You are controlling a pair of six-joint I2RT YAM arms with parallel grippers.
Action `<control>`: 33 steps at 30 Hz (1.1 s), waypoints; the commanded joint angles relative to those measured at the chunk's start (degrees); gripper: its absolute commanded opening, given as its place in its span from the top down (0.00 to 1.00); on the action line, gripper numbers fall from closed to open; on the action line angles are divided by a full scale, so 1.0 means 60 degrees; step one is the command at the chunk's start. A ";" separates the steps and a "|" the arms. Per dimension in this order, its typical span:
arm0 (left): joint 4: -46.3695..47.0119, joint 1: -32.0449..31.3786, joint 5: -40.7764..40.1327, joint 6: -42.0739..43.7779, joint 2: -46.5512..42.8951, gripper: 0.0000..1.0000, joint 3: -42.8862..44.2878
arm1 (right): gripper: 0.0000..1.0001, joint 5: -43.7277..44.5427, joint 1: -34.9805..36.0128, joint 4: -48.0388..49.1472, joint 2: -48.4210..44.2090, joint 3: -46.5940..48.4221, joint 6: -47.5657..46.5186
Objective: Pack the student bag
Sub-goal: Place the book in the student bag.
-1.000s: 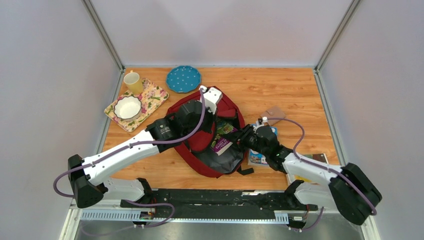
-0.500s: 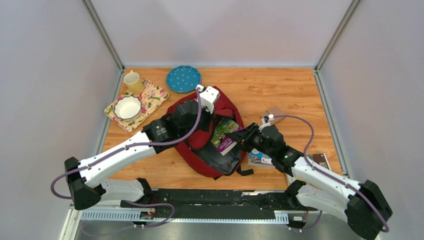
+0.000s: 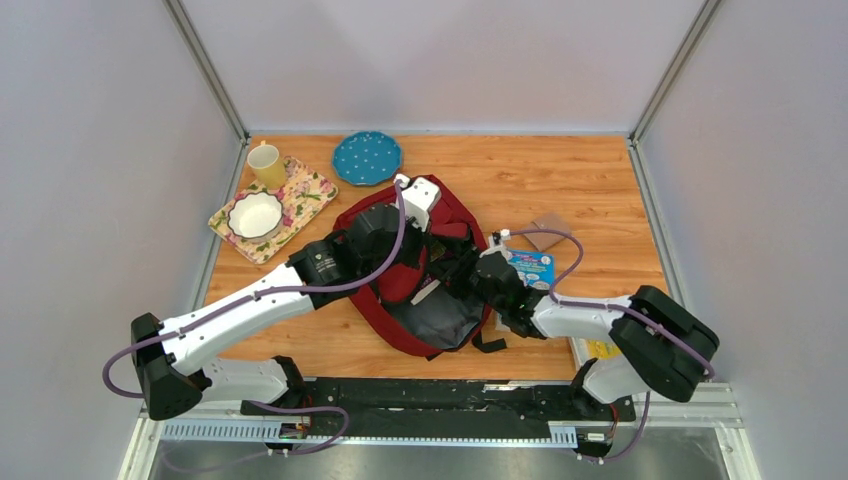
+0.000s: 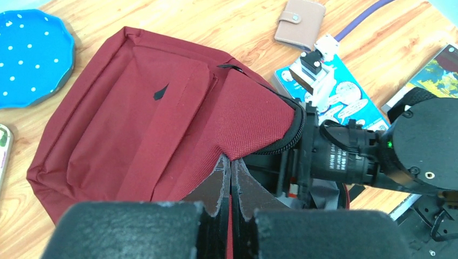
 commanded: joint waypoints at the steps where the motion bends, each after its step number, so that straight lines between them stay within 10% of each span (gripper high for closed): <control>1: 0.0591 0.0003 0.0046 -0.0236 -0.0245 1.00 -0.0042 | 1.00 0.1520 0.0049 0.2629 0.0764 0.0784 0.0490; 7: 0.0664 0.0003 0.0002 -0.0266 -0.0377 1.00 -0.0160 | 0.95 0.1337 0.0049 0.2073 0.2025 0.1311 0.0843; 17: 0.0839 0.0032 -0.0174 -0.0354 -0.0626 1.00 -0.0833 | 0.14 -0.0029 0.0459 0.0054 0.1414 0.0843 -0.0576; 22: 0.0884 0.0120 -0.0116 -0.0412 -0.0670 1.00 -0.1009 | 0.13 -0.0089 0.0474 -0.1889 0.0112 0.0784 -0.1134; 26: 0.1000 0.0135 -0.0043 -0.0471 -0.0699 1.00 -0.1126 | 0.25 0.0014 0.0474 -0.2029 -0.0097 0.0697 -0.1164; 29: 0.1059 0.0149 0.0031 -0.0544 -0.0685 1.00 -0.1141 | 0.56 -0.0044 0.0430 -0.1984 0.0413 0.0945 -0.0946; 31: 0.1030 0.0149 0.0060 -0.0559 -0.0685 1.00 -0.1126 | 0.94 -0.0045 0.0400 -0.1708 0.0795 0.1237 -0.0930; 33: 0.1001 0.0149 0.0075 -0.0573 -0.0699 1.00 -0.1097 | 1.00 0.0014 0.0400 -0.1502 0.1264 0.1341 -0.0638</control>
